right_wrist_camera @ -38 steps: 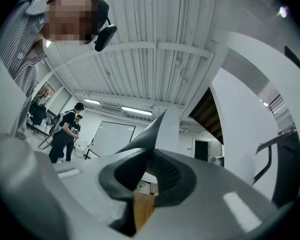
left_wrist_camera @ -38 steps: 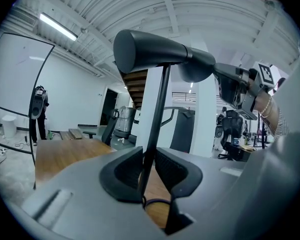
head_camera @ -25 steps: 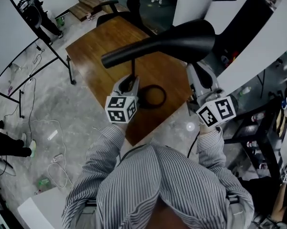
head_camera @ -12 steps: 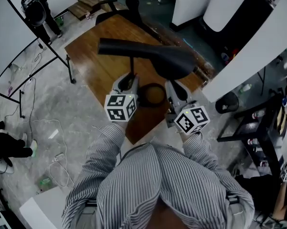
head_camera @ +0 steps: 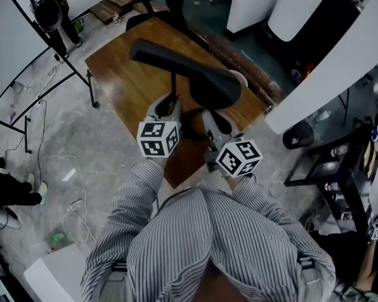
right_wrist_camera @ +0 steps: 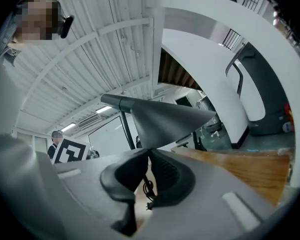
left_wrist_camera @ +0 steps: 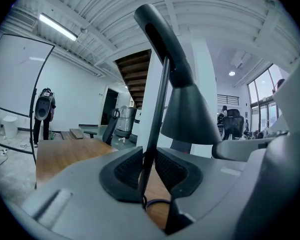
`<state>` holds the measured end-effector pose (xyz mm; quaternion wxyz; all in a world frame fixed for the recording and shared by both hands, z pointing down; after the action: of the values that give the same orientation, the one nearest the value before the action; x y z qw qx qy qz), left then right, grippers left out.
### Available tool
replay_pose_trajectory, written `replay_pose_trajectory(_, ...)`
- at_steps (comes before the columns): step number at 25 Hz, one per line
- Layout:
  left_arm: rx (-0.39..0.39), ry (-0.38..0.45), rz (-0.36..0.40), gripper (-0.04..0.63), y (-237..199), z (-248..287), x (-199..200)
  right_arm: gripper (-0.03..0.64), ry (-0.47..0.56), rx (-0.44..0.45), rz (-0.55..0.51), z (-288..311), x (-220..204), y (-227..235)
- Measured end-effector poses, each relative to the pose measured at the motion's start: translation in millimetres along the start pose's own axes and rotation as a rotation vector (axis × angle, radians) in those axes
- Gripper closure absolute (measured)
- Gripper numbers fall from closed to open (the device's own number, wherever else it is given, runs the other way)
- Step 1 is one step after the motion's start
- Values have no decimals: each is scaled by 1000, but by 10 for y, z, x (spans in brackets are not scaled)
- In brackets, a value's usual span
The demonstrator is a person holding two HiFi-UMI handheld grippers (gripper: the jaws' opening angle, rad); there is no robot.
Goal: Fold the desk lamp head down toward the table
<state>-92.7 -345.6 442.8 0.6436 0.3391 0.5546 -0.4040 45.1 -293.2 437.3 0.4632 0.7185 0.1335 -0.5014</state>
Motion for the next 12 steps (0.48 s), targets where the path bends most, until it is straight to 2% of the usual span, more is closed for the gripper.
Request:
replay_pose_trajectory(7,-3,-7,6,529,10,15,2,600,-44,32,1,28,-50,-2)
replay_pose_trajectory(12,15,-11,2,528,20,-13,5,600,-75,-8,-98,2,-50,-12)
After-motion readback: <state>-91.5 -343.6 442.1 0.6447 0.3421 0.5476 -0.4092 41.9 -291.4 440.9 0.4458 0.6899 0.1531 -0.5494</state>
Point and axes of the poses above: the fingertips, and each gripper's own axes: z forward along the fingers, y to its right, x out of its top, the point moved 4 cm from there along -z, backward along the fingers, and after that the axes turned 7 degrees about z, right-handed, at the moved point
